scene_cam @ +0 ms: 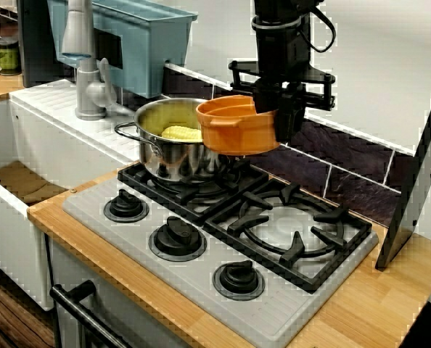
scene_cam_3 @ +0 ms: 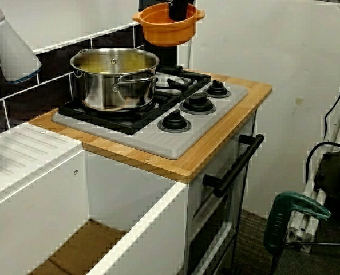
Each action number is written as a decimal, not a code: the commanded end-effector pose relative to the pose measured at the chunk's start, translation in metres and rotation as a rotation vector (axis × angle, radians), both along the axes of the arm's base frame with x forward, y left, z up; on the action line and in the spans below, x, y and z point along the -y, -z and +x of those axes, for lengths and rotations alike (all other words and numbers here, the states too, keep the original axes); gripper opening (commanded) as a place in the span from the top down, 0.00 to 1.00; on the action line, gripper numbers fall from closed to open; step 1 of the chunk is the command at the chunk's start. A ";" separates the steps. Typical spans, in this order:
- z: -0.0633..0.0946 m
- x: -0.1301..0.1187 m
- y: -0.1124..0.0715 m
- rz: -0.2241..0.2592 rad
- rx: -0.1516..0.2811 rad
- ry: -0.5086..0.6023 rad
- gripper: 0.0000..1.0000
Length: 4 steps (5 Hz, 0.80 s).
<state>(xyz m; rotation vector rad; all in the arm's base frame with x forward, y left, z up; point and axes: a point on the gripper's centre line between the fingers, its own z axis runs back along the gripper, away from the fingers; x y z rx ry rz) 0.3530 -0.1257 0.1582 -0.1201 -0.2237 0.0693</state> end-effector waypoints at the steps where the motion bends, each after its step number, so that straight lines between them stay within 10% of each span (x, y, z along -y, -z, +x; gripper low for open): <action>1: -0.003 -0.015 -0.046 -0.037 0.114 -0.028 1.00; 4: 0.004 -0.039 -0.045 -0.019 0.127 -0.084 1.00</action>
